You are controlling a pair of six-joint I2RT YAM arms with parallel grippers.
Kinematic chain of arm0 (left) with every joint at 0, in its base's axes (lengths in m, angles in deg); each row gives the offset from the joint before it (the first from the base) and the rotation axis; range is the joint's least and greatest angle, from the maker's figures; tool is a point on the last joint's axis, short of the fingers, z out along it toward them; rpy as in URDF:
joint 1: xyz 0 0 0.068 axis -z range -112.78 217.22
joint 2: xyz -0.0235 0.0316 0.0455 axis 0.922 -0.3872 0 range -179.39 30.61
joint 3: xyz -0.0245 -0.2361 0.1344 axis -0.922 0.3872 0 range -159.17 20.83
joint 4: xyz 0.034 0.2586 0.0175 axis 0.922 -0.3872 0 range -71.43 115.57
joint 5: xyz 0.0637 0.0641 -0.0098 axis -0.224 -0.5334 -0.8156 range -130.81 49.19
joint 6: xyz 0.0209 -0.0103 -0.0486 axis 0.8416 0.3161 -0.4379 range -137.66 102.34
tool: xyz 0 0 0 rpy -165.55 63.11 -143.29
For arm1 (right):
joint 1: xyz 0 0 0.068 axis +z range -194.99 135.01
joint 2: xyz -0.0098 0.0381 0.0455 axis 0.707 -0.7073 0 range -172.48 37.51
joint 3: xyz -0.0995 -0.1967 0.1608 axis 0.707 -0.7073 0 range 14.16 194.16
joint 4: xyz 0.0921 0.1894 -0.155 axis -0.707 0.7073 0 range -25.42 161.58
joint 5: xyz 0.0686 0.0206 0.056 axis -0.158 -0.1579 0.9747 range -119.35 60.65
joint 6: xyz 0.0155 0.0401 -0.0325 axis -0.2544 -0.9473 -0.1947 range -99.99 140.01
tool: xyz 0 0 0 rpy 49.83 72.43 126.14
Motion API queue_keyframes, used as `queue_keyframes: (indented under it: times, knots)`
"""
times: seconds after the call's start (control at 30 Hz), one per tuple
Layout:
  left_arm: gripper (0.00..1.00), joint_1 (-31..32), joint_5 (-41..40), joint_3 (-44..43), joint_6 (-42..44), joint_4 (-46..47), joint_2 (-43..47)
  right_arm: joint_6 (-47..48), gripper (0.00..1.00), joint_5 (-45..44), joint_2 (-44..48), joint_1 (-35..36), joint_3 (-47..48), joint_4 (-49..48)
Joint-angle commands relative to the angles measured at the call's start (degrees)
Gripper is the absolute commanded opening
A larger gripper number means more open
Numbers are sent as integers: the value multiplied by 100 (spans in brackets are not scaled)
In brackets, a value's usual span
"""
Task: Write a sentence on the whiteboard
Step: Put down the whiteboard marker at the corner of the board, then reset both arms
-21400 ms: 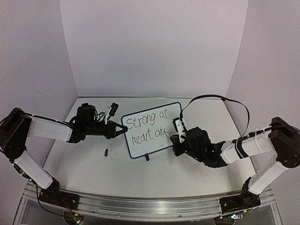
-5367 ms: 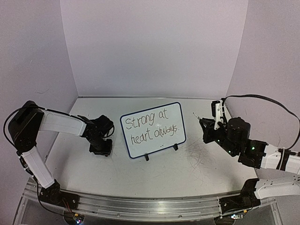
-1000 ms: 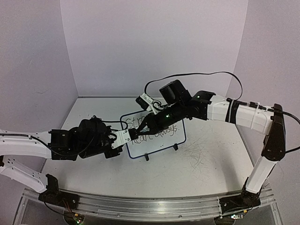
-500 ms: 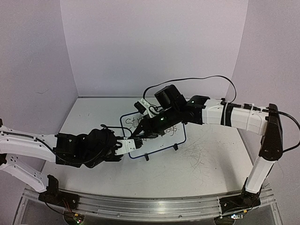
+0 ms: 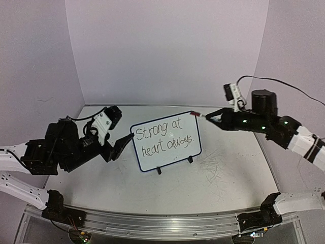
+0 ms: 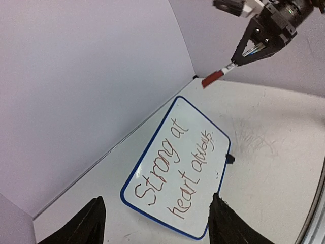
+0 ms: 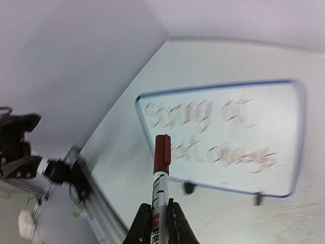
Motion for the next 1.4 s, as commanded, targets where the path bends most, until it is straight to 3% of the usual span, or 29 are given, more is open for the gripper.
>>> queue_keyframes:
  times: [0.0,0.13,0.23,0.4,0.63,0.8,1.13,1.23,1.33,1.37]
  knots:
    - [77,-340,173,-415,-1363,69,-10,533,0,-1830,759,-929,-579,296]
    - [88,-1180,620,-617,-2347,-94,-337,444,0,-3433,411,-1384,-1056,324]
    - [90,-1572,411,-666,-2841,-90,-513,419,0,-4074,-197,-1482,-1354,-57]
    - [91,-1783,436,-801,-3331,-104,-679,447,0,-4006,-936,-1503,-1800,-918]
    - [93,-1915,438,-581,-3704,-35,-416,-66,1,-3517,-1455,-1548,-1886,-1142]
    - [97,-1918,166,-422,-3889,16,-37,-614,8,-3380,-1740,-1550,-2121,-1155]
    - [99,-1919,39,-925,-3265,57,120,-566,36,-3354,-1217,-1551,-2161,-944]
    - [99,-1920,71,-1394,-2884,24,35,-271,57,-3508,-364,-1546,-1903,-518]
    - [99,-1920,98,-1923,-2445,-26,-68,392,85,-3588,685,-1546,-1164,105]
    - [99,-1919,111,-2115,-2321,-31,-103,606,90,-3587,938,-1550,-845,299]
